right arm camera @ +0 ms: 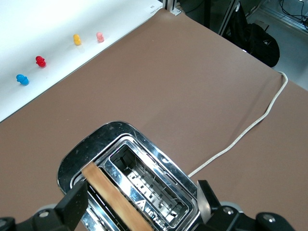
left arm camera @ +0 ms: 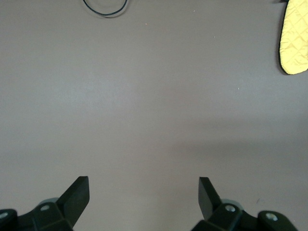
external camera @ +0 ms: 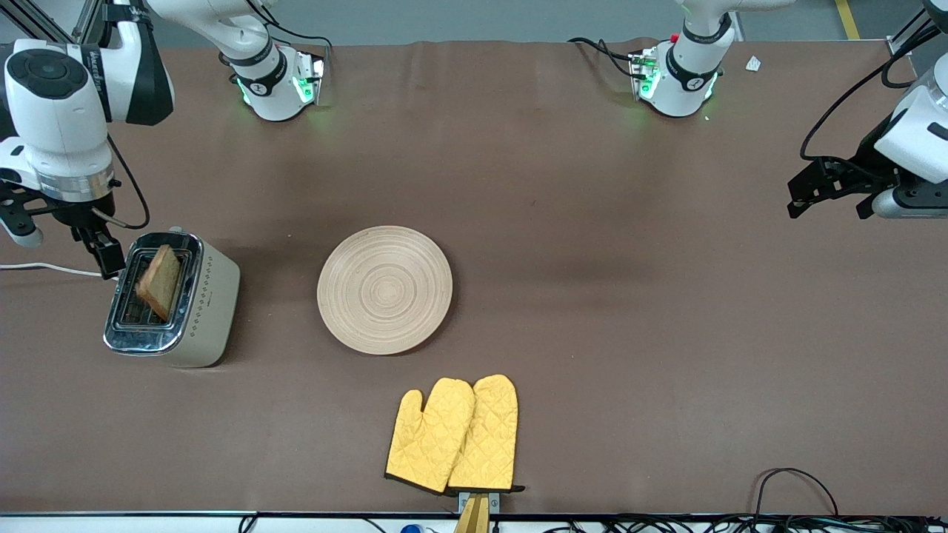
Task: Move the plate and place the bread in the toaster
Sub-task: 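Open the right gripper and raise it off the bread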
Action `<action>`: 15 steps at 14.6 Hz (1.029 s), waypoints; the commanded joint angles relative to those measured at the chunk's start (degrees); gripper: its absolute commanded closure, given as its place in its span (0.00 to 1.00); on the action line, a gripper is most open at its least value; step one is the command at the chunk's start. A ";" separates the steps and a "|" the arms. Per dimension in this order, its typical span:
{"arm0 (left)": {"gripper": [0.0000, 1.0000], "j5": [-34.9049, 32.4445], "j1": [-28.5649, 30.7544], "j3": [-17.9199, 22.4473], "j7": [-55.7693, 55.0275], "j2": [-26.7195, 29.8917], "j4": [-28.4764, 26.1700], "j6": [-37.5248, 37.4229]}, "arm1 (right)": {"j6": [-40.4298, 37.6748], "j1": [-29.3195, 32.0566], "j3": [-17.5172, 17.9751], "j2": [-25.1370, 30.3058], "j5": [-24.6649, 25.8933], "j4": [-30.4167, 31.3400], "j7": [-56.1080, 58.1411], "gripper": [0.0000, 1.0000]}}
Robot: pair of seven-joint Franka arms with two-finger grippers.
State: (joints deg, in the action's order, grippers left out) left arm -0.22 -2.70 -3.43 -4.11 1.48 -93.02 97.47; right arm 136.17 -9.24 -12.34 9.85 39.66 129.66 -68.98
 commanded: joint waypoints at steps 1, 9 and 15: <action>0.00 0.66 -0.02 0.26 0.69 1.16 -0.93 -0.08 | -1.86 0.62 0.56 3.32 1.21 1.91 -0.10 0.00; 0.00 0.66 -0.02 0.26 0.69 1.16 -0.93 -0.08 | -1.96 -0.34 0.65 2.45 0.07 -1.42 2.17 0.00; 0.00 0.66 0.07 0.26 0.69 1.16 -0.93 0.00 | -33.38 -8.69 0.65 -8.07 -21.71 -31.43 33.15 0.00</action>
State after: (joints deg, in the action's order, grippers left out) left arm -0.22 -2.70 -3.43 -4.11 1.48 -93.06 97.47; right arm 112.83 -16.72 -11.53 9.15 24.12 112.34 -46.39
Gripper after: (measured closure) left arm 0.000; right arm 0.000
